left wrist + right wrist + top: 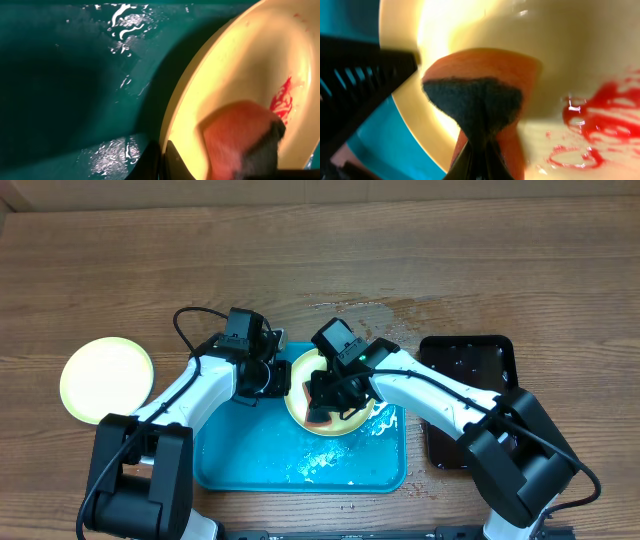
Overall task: Clean dirty plates on tray and stack at the side
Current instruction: 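Carry the sponge with the right gripper onto the yellow plate, then scrub the yellow plate with the sponge while the left gripper holds it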
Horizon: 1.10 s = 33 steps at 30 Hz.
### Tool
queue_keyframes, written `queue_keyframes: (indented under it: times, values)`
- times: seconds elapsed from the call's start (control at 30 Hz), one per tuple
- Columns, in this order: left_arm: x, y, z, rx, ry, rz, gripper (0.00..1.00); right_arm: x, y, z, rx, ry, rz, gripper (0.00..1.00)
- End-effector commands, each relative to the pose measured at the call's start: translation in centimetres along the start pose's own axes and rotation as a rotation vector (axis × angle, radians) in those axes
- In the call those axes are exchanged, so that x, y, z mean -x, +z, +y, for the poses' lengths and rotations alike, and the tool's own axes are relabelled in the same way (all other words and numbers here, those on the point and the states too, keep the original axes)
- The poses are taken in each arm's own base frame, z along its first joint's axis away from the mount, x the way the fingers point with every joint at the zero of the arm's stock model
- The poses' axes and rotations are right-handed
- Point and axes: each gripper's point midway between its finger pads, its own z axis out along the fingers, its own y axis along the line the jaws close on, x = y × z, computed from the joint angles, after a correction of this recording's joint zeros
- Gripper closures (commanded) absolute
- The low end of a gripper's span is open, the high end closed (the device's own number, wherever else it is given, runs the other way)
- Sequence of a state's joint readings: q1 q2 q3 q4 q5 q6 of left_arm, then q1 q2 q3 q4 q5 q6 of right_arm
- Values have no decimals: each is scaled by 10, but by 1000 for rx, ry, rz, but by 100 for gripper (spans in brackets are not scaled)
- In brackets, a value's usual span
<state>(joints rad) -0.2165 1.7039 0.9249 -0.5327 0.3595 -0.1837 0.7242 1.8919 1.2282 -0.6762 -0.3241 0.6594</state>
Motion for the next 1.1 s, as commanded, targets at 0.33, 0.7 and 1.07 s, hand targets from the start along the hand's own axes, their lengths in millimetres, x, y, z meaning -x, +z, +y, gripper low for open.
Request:
queue_keyframes:
  times: [0.33, 0.7, 1.07]
  values:
    - [-1, 1, -14, -67, 36, 16, 96, 33, -37, -120, -414, 201, -133, 96]
    - [-15, 5, -7, -51, 41, 52, 96, 8, -31, -109, -387, -11, 11, 96]
    - [-57, 16, 3, -44, 22, 158, 96, 18, -8, -34, -116, -160, -45, 96]
